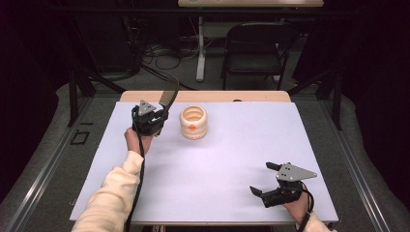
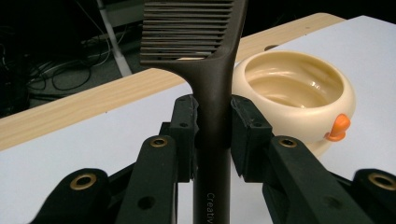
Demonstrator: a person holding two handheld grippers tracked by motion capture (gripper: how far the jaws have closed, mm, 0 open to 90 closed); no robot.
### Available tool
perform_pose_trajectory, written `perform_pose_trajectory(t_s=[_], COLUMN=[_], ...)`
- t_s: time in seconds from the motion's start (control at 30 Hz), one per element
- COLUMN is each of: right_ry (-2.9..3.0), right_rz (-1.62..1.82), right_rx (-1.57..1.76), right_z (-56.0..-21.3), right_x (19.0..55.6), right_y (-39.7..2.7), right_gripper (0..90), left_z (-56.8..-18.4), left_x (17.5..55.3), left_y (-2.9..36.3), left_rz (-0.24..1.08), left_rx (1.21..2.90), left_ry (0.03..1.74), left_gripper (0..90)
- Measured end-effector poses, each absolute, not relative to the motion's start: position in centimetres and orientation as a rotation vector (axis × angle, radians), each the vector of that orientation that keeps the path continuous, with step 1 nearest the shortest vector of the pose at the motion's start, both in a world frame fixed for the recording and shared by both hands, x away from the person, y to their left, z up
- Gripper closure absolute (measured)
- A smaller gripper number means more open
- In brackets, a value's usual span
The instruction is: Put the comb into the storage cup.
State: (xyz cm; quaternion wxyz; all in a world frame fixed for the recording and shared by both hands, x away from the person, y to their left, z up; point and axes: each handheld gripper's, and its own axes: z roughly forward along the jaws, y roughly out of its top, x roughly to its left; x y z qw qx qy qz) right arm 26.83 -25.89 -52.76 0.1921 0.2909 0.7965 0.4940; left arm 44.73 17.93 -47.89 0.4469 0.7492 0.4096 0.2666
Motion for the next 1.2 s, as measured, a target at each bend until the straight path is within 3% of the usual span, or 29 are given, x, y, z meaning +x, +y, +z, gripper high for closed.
perform_pose_trajectory(t_s=[1.2], right_ry=[2.237], right_rz=[1.388], right_rx=[0.819], right_z=[-52.8], right_x=[26.8], right_y=[-25.9], right_gripper=[0.0], left_z=[-45.3], left_x=[46.0], left_y=[16.6], left_rz=[0.654], left_rx=[1.869], left_ry=[0.957], left_gripper=[72.4])
